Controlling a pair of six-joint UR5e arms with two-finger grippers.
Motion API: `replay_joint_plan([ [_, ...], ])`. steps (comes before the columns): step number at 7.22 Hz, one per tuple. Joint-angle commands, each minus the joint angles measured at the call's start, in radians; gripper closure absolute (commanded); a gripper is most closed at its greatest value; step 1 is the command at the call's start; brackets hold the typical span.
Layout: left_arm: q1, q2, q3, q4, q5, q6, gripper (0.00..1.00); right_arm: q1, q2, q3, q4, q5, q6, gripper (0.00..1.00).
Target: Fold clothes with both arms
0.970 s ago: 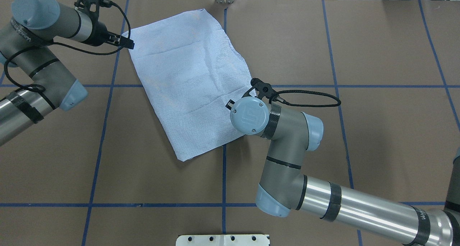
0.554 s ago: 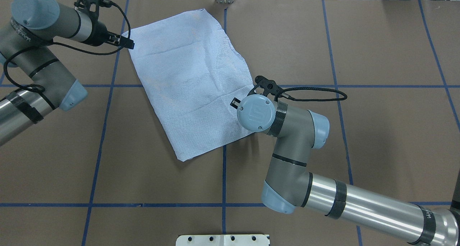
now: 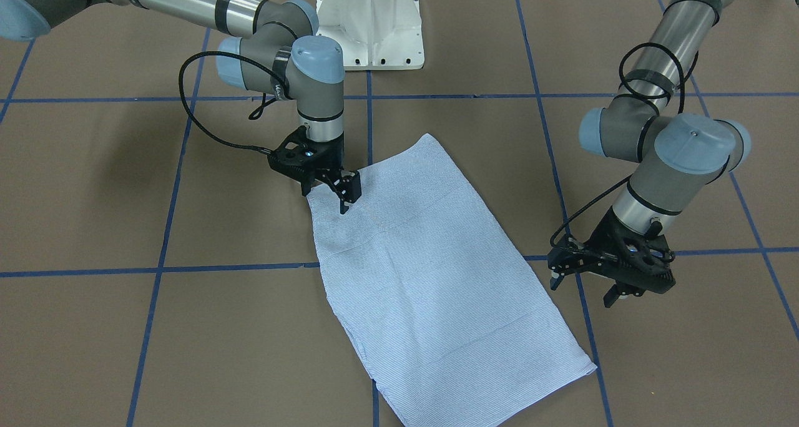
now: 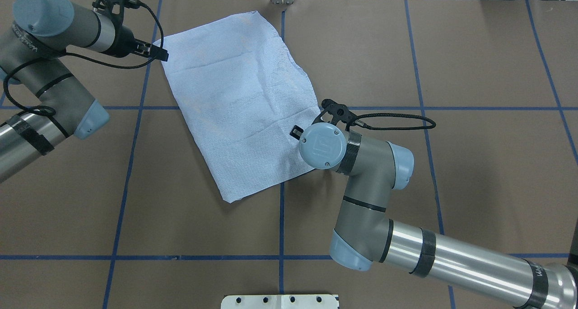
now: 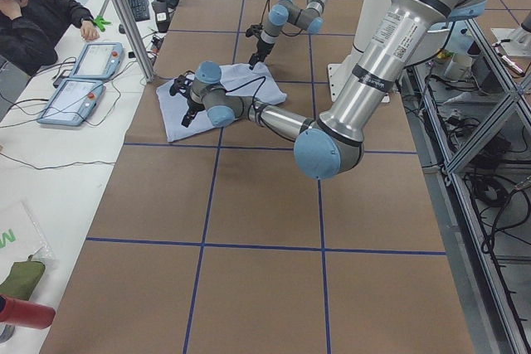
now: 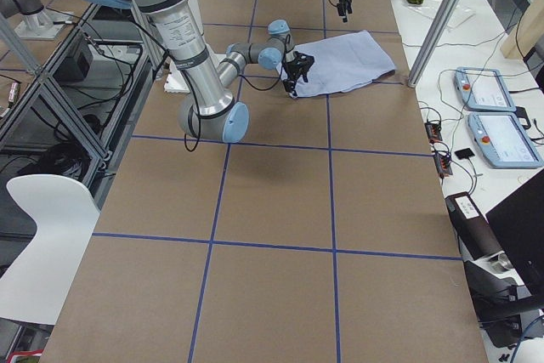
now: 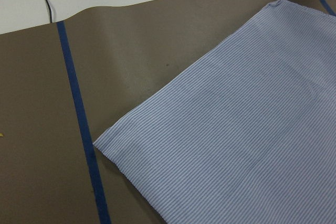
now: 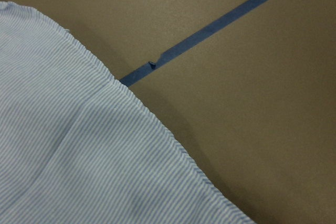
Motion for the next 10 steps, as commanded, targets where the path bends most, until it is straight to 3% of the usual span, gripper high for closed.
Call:
replay_joint_plan([
  [1, 0.0, -0.001, 0.0, 0.0, 0.0, 0.0, 0.0, -0.013, 0.007, -0.004, 0.001, -0.007, 0.011, 0.03],
  [5, 0.0, -0.001, 0.0, 0.0, 0.0, 0.0, 0.0, -0.023, 0.015, -0.019, 0.001, -0.027, 0.045, 0.11],
  [6, 0.0, -0.001, 0.0, 0.0, 0.0, 0.002, 0.0, -0.023, 0.018, -0.019, -0.001, -0.027, 0.056, 0.19],
  [8, 0.0, -0.001, 0.0, 0.0, 0.0, 0.002, 0.0, -0.023, 0.027, -0.019, 0.003, -0.027, 0.105, 0.62],
  [9, 0.0, -0.001, 0.0, 0.0, 0.0, 0.002, 0.0, -0.023, 0.033, -0.019, 0.003, -0.027, 0.11, 0.92],
  [10, 0.0, -0.001, 0.0, 0.0, 0.0, 0.002, 0.0, -0.023, 0.033, -0.019, 0.004, -0.027, 0.111, 0.97],
])
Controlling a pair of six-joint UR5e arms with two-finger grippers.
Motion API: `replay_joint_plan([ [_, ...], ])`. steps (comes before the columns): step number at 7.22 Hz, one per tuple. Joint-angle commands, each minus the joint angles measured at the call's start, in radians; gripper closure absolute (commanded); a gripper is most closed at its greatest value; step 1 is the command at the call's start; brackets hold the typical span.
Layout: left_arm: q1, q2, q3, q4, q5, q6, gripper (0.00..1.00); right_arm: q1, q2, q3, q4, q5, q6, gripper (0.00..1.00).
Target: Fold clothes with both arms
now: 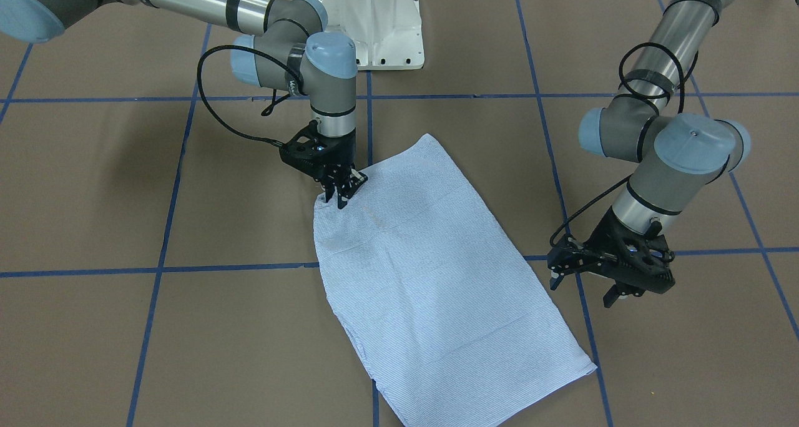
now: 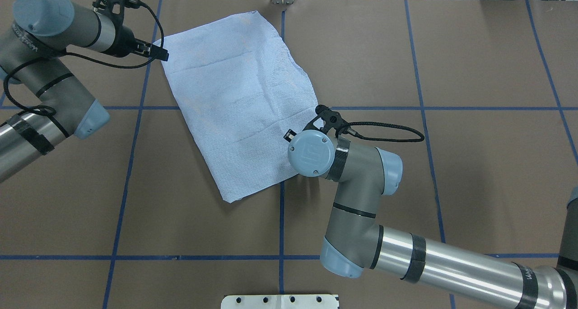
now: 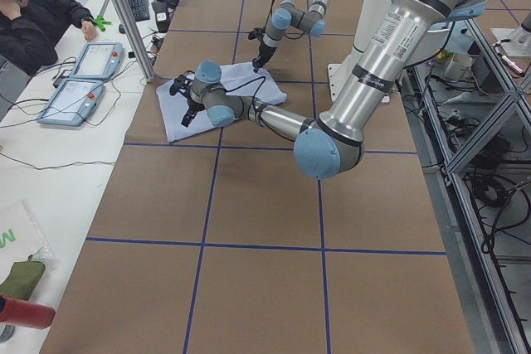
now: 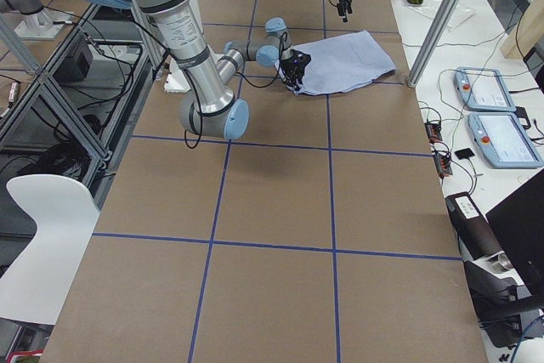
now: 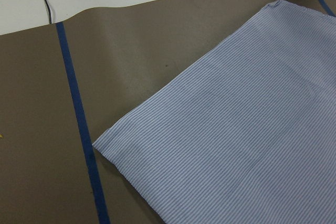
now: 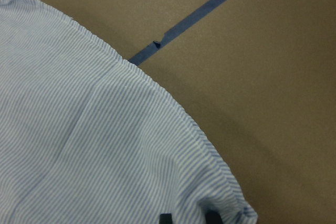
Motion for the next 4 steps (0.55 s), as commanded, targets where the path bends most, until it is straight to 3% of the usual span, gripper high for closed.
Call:
replay_joint_plan([
  [1, 0.0, 0.0, 0.0, 0.0, 0.0, 0.0, 0.0, 0.0, 0.003, 0.001, 0.002, 0.0, 0.008, 0.96],
  [3, 0.0, 0.002, -0.018, 0.0, -0.003, -0.003, 0.0, 0.003, 0.023, 0.014, 0.005, -0.002, 0.043, 1.0],
  [4, -0.002, 0.039, -0.093, 0.002, -0.008, -0.024, 0.0, 0.005, 0.02, 0.029, 0.003, -0.002, 0.045, 1.0],
])
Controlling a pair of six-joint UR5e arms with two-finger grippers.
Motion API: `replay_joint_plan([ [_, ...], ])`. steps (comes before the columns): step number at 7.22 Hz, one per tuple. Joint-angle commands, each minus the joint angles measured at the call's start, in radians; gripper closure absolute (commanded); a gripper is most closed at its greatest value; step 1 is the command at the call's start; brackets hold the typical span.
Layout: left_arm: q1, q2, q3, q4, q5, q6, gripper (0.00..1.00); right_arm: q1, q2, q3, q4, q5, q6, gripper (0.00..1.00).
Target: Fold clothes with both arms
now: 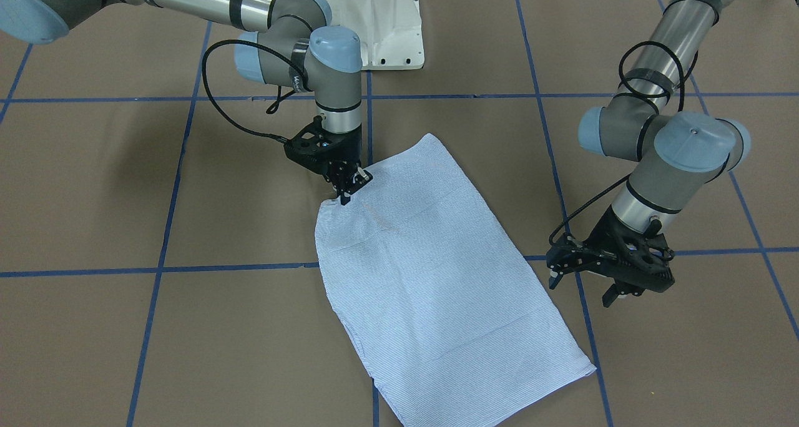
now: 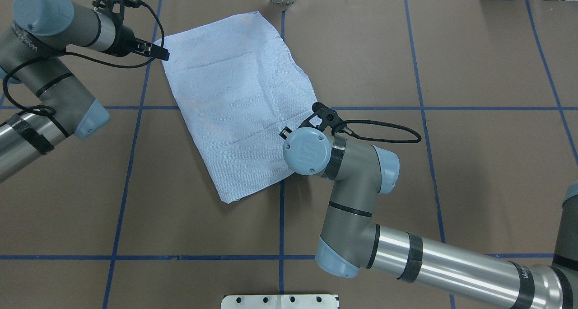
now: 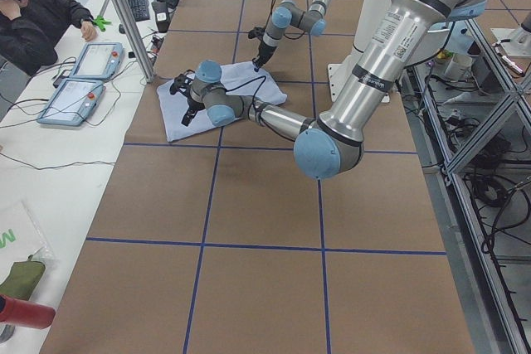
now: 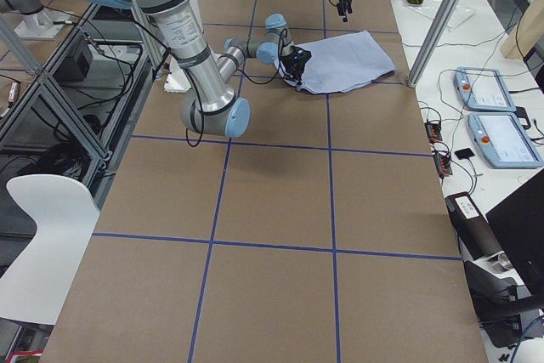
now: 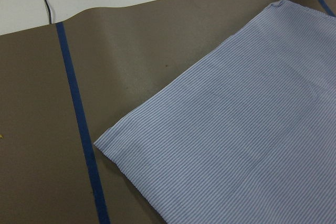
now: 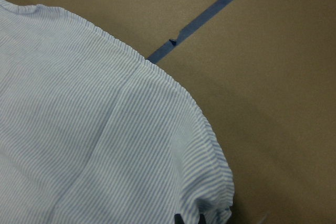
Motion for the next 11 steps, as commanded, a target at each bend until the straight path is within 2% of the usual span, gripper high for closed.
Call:
replay_joint_plan([
  [1, 0.0, 0.099, -0.193, 0.001, -0.009, -0.147, 0.0, 0.004, -0.005, 0.034, 0.0, 0.0, 0.007, 1.0],
  [2, 0.019, 0.178, -0.331, 0.0, -0.046, -0.326, 0.0, 0.002, -0.007, 0.042, 0.0, 0.0, 0.007, 1.0],
  [3, 0.09, 0.269, -0.477, -0.006, -0.032, -0.499, 0.0, 0.004, -0.007, 0.044, 0.0, -0.008, 0.007, 1.0],
  [4, 0.176, 0.323, -0.571, -0.006, 0.08, -0.651, 0.0, 0.004, -0.007, 0.045, 0.001, -0.015, 0.007, 1.0],
  [6, 0.429, 0.348, -0.586, -0.006, 0.397, -0.986, 0.0, 0.005, -0.01, 0.053, 0.001, -0.02, 0.007, 1.0],
  [7, 0.495, 0.348, -0.581, -0.006, 0.487, -1.112, 0.08, 0.008, -0.01, 0.055, 0.001, -0.02, 0.007, 1.0],
  [8, 0.514, 0.346, -0.569, -0.005, 0.498, -1.218, 0.3, 0.01, -0.01, 0.058, 0.001, -0.022, 0.007, 1.0],
  [9, 0.537, 0.339, -0.554, -0.003, 0.506, -1.261, 0.41, 0.01, -0.01, 0.062, 0.001, -0.022, 0.007, 1.0],
  [10, 0.58, 0.331, -0.523, -0.003, 0.55, -1.357, 0.45, 0.011, -0.011, 0.062, 0.001, -0.022, 0.007, 1.0],
  [11, 0.606, 0.314, -0.515, -0.002, 0.561, -1.371, 0.45, 0.013, -0.013, 0.062, 0.001, -0.022, 0.007, 1.0],
])
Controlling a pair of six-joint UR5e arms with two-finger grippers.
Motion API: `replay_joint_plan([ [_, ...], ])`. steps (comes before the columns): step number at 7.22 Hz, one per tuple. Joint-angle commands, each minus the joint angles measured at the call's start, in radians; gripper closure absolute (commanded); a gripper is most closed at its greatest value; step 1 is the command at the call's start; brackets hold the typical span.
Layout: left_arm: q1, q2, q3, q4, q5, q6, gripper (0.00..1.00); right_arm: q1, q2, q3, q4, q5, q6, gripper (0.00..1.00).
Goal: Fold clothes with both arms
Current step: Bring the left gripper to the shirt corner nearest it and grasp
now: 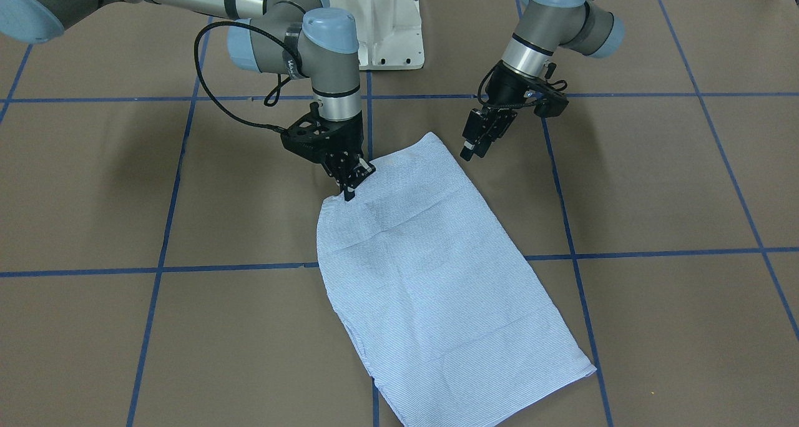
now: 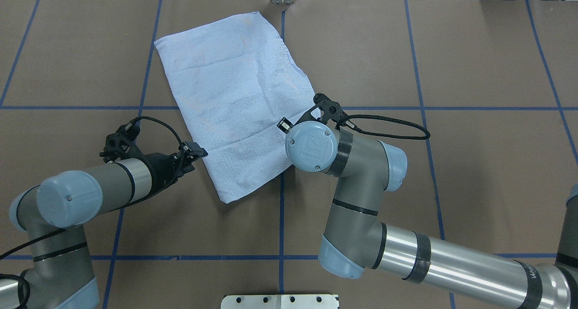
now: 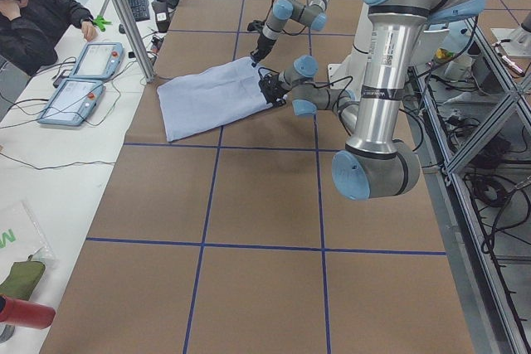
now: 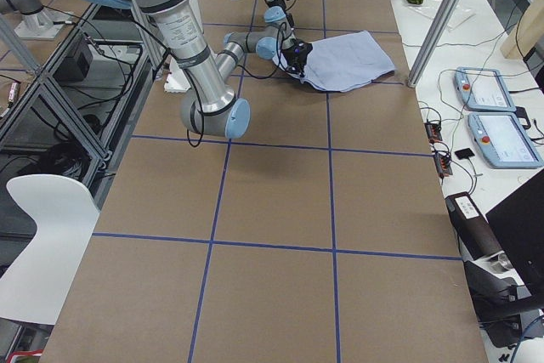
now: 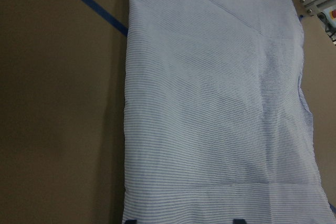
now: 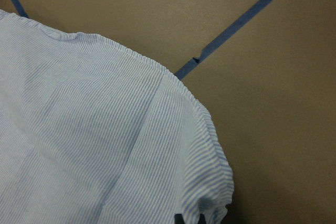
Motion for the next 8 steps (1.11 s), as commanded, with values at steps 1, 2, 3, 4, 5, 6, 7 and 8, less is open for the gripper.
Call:
replay_joint_plan([
  [1, 0.06, -0.021, 0.018, 0.001, 0.028, -0.053, 0.42, 0.0, 0.0, 0.001, 0.0, 0.0, 0.0, 1.0],
  [2, 0.088, -0.022, 0.018, 0.001, 0.035, -0.054, 0.41, 0.0, 0.0, 0.001, 0.0, 0.0, 0.0, 1.0],
  [3, 0.115, -0.035, 0.018, 0.003, 0.041, -0.053, 0.4, 0.002, 0.0, 0.002, 0.0, 0.0, 0.0, 1.0],
  [4, 0.135, -0.035, 0.023, 0.003, 0.041, -0.053, 0.4, 0.0, -0.005, 0.015, 0.0, 0.0, 0.0, 1.0],
  [5, 0.145, -0.036, 0.026, 0.005, 0.041, -0.051, 0.4, 0.0, -0.018, 0.031, 0.0, 0.0, 0.0, 1.0],
  [6, 0.145, -0.035, 0.031, 0.005, 0.04, -0.044, 0.4, 0.0, -0.023, 0.035, 0.0, 0.0, 0.0, 1.0],
  [7, 0.145, -0.036, 0.032, 0.005, 0.04, -0.042, 0.4, 0.0, -0.025, 0.036, 0.0, 0.0, 0.0, 1.0],
  [8, 0.145, -0.042, 0.041, 0.012, 0.04, -0.04, 0.41, 0.0, -0.023, 0.038, 0.0, 0.0, 0.0, 1.0],
])
